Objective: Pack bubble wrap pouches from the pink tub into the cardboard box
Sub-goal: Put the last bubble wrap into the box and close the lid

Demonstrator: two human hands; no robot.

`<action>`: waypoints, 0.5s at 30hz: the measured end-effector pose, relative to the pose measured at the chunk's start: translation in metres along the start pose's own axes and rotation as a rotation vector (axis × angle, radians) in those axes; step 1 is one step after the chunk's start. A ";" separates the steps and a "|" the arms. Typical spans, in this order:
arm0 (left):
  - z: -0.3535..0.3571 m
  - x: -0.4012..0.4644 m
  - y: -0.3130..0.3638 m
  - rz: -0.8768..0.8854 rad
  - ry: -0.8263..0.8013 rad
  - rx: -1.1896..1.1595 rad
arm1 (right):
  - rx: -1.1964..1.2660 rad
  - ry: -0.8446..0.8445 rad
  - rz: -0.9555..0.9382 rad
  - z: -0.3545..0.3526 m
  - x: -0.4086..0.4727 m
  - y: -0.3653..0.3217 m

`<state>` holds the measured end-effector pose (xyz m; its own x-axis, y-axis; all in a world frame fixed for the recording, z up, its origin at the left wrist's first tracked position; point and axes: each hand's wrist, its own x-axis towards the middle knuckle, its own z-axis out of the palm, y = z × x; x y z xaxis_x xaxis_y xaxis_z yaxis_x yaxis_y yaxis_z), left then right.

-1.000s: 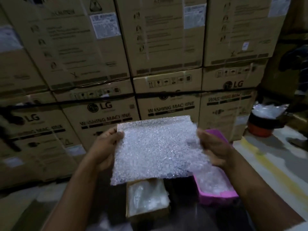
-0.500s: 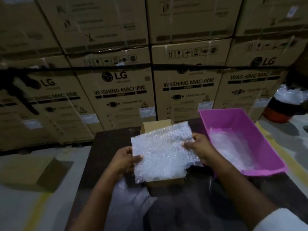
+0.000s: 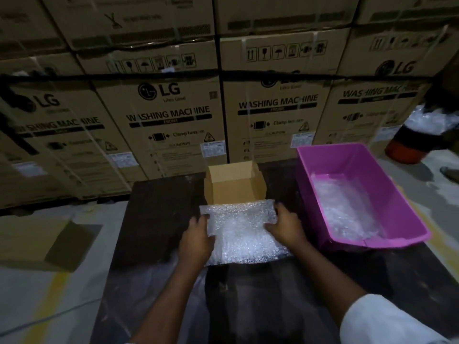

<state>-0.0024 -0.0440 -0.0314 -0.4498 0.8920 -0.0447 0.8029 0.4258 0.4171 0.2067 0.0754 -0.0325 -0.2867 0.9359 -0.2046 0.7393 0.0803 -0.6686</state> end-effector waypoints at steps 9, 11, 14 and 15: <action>0.022 0.009 0.022 0.511 -0.233 0.327 | -0.566 -0.123 -0.484 0.016 0.000 -0.011; 0.025 0.013 0.026 0.490 -0.287 0.386 | -0.628 -0.282 -0.456 0.024 0.006 -0.015; 0.026 0.015 0.028 0.481 -0.272 0.428 | -0.634 -0.335 -0.416 0.029 0.019 -0.014; 0.027 0.015 0.028 0.476 -0.277 0.429 | -0.636 -0.345 -0.407 0.029 0.022 -0.015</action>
<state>0.0238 -0.0151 -0.0453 0.0596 0.9780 -0.1999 0.9972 -0.0493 0.0560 0.1720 0.0845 -0.0478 -0.7007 0.6422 -0.3108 0.7108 0.6658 -0.2268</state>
